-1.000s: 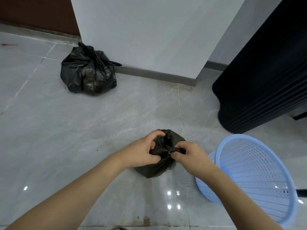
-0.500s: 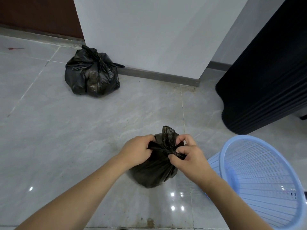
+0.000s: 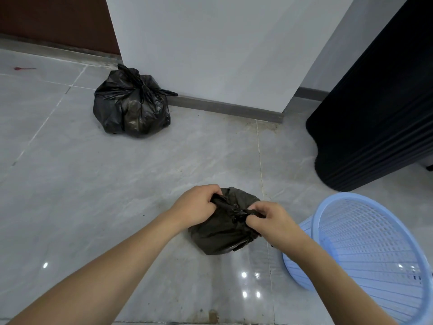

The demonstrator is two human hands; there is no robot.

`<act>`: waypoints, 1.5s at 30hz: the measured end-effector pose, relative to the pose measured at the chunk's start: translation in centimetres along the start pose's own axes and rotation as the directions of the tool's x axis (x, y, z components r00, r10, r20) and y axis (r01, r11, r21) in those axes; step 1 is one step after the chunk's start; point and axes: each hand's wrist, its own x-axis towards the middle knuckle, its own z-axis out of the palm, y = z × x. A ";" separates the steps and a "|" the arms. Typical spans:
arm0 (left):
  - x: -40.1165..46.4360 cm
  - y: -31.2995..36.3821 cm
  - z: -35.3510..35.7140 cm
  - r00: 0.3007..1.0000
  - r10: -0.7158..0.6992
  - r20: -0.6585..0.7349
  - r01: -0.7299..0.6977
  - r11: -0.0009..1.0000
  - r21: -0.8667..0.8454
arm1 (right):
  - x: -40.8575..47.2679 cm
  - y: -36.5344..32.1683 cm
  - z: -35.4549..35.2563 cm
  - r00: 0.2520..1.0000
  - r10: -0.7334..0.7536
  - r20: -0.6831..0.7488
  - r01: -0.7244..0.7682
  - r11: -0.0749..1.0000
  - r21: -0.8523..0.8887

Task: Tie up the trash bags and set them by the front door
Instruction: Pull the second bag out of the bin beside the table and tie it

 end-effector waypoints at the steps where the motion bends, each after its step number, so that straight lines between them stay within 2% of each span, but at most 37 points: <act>1: 0.1 0.2 0.0 1.000 0.005 0.004 -0.005 1.000 0.002 | 0.1 0.1 -0.1 0.998 0.033 0.044 -0.032 0.999 -0.027; 4: 0.8 0.5 0.1 1.000 -0.012 0.005 0.012 1.000 0.005 | 0.2 -0.7 -0.3 0.965 0.180 0.191 -0.193 0.980 0.048; 6: 1.2 0.6 0.0 1.000 -0.022 0.021 0.021 0.999 0.027 | 0.4 -0.8 -0.6 0.927 0.210 0.312 -0.284 0.935 0.213; 8: 1.3 0.6 -0.4 0.998 0.006 0.065 -0.016 0.988 0.152 | 0.9 -0.9 -0.7 0.920 0.163 0.356 -0.310 0.860 0.405; 9: 1.0 0.6 -0.8 0.996 0.019 0.088 -0.037 0.979 0.201 | 1.1 -0.8 -0.8 0.927 0.140 0.349 -0.302 0.830 0.468; 11: -0.7 1.0 -2.0 0.996 0.023 0.091 -0.034 0.991 0.128 | 1.5 -0.7 -0.5 0.944 0.155 0.290 -0.289 0.810 0.510; 13: -3.1 1.2 -2.9 0.998 0.035 0.052 -0.029 0.994 -0.109 | 1.7 -0.2 -0.1 0.955 0.209 0.210 -0.287 0.827 0.484; 16: -6.9 1.4 -3.1 0.999 0.029 0.021 -0.018 0.915 -0.403 | 1.4 -0.8 0.3 0.961 0.231 0.151 -0.274 0.858 0.435; 19: -8.9 1.7 -2.0 0.995 -0.019 0.097 0.055 0.924 -0.379 | 1.5 -1.3 0.7 0.965 0.216 0.147 -0.259 0.871 0.417; 22: -8.6 1.1 -0.2 0.994 -0.079 0.076 0.099 0.944 -0.315 | 1.5 -2.0 1.5 0.972 0.184 0.145 -0.226 0.899 0.375; 24: -8.0 0.7 0.0 0.989 -0.133 0.063 0.147 0.910 -0.387 | 1.8 -2.3 1.9 0.982 0.180 0.050 -0.185 0.903 0.387; 26: -7.9 -0.2 -0.8 0.972 -0.215 0.090 0.226 0.779 -0.585 | 2.6 -1.7 1.6 0.957 0.190 -0.220 -0.104 0.930 0.354; 28: -8.2 -2.1 -1.7 0.946 -0.309 0.096 0.285 0.654 -0.701 | 3.5 -0.3 0.7 0.876 0.146 -0.460 -0.057 0.978 0.202; 29: -8.3 -3.4 -1.8 0.927 -0.367 0.076 0.295 0.589 -0.752 | 3.8 0.4 0.3 0.848 0.092 -0.522 -0.056 0.995 0.085; 30: -8.5 -4.4 -1.9 0.908 -0.412 0.077 0.289 0.482 -0.827 | 3.9 1.1 0.3 0.839 0.020 -0.544 -0.058 0.997 -0.052; 31: -8.6 -4.8 -1.8 0.895 -0.435 0.098 0.260 0.331 -0.907 | 3.9 1.6 0.5 0.841 -0.068 -0.537 -0.040 0.982 -0.186; 33: -7.9 -4.4 -1.6 0.913 -0.391 0.118 0.146 0.042 -0.988 | 4.0 1.9 1.6 0.860 -0.229 -0.456 0.016 0.905 -0.425; 34: -7.5 -3.8 -1.6 0.930 -0.350 0.111 0.092 -0.071 -0.993 | 3.9 1.9 2.3 0.879 -0.266 -0.396 0.019 0.848 -0.529; 35: -7.1 -3.1 -1.6 0.944 -0.313 0.101 0.061 -0.135 -0.989 | 3.9 1.7 2.8 0.899 -0.268 -0.346 -0.001 0.790 -0.614; 36: -6.8 -2.6 -1.7 0.953 -0.288 0.091 0.061 -0.110 -0.992 | 4.0 1.6 2.9 0.918 -0.244 -0.312 -0.045 0.719 -0.693; 37: -6.5 -2.4 -1.7 0.951 -0.296 0.089 0.084 -0.027 -0.996 | 4.1 1.6 2.5 0.934 -0.209 -0.289 -0.093 0.638 -0.764; 39: -6.1 -3.1 -1.6 0.913 -0.407 0.027 0.179 0.338 -0.924 | 4.4 2.4 1.2 0.962 -0.124 -0.243 -0.150 0.506 -0.849; 40: -5.8 -3.7 -1.4 0.881 -0.473 -0.008 0.239 0.459 -0.856 | 4.5 2.9 0.6 0.972 -0.076 -0.224 -0.162 0.477 -0.864; 41: -5.6 -4.3 -1.3 0.838 -0.545 -0.017 0.294 0.478 -0.827 | 4.6 3.3 0.1 0.974 -0.016 -0.227 -0.189 0.495 -0.848; 42: -5.3 -4.7 -1.0 0.800 -0.600 -0.016 0.323 0.452 -0.831 | 4.6 3.4 0.1 0.972 0.060 -0.225 -0.220 0.557 -0.801; 43: -5.0 -4.9 -0.8 0.772 -0.634 -0.039 0.346 0.472 -0.811 | 4.7 3.2 0.3 0.969 0.130 -0.212 -0.246 0.627 -0.739; 44: -4.6 -5.0 -0.7 0.776 -0.624 -0.091 0.346 0.542 -0.766 | 4.9 2.8 0.7 0.962 0.201 -0.183 -0.271 0.676 -0.685; 45: -4.4 -4.8 -0.7 0.810 -0.568 -0.149 0.351 0.671 -0.653 | 4.9 2.4 1.0 0.953 0.273 -0.132 -0.292 0.711 -0.640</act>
